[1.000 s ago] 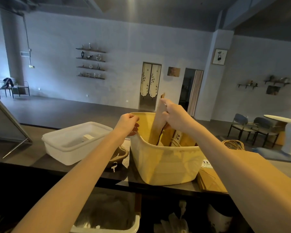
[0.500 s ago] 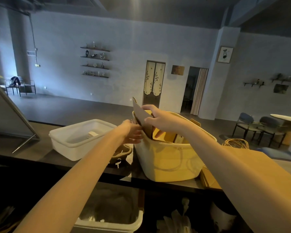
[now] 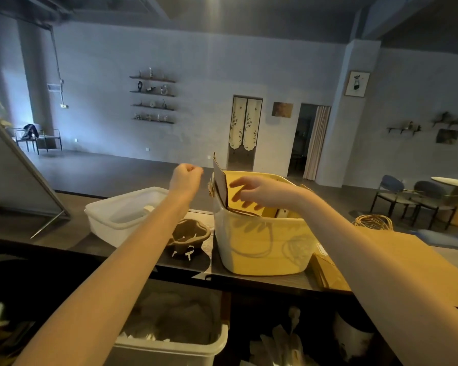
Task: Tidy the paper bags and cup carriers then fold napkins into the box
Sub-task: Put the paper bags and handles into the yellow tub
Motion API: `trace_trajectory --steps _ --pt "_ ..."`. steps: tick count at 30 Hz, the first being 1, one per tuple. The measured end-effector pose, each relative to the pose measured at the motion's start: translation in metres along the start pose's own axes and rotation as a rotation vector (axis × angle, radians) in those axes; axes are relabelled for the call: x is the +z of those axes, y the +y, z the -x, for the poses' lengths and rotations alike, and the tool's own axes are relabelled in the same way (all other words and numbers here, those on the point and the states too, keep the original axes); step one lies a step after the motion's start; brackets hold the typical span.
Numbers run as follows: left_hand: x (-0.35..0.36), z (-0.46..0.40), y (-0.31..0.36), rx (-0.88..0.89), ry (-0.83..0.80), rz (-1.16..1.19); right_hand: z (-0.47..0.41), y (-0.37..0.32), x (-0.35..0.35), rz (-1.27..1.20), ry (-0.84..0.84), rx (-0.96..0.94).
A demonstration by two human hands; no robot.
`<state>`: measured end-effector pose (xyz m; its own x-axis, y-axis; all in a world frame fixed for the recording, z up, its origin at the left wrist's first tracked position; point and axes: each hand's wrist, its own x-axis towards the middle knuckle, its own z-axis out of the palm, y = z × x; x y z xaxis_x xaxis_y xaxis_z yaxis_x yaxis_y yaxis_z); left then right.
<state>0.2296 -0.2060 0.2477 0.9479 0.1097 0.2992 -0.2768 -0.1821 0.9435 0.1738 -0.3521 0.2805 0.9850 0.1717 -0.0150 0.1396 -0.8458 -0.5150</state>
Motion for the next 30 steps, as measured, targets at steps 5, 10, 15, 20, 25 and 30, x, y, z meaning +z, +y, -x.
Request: trace_trajectory --steps 5,10,15,20,25,30 --pt "0.002 0.037 0.042 0.220 -0.161 0.159 0.025 0.013 -0.022 -0.083 0.230 -0.071" --pt "0.044 0.073 0.058 0.162 -0.487 0.135 0.058 0.050 -0.038 -0.142 0.506 -0.030" --pt "0.100 0.101 0.047 0.040 -0.622 0.088 0.094 0.105 -0.043 -0.129 0.693 0.107" --pt "0.147 0.118 0.033 -0.053 -0.728 0.001 0.115 0.159 -0.029 -0.073 0.672 0.347" --pt "0.175 0.132 0.003 -0.210 -0.811 -0.111 0.121 0.196 -0.008 0.046 0.423 0.570" --pt "0.187 0.140 -0.023 -0.334 -0.812 -0.109 0.126 0.216 0.004 0.015 0.305 0.677"
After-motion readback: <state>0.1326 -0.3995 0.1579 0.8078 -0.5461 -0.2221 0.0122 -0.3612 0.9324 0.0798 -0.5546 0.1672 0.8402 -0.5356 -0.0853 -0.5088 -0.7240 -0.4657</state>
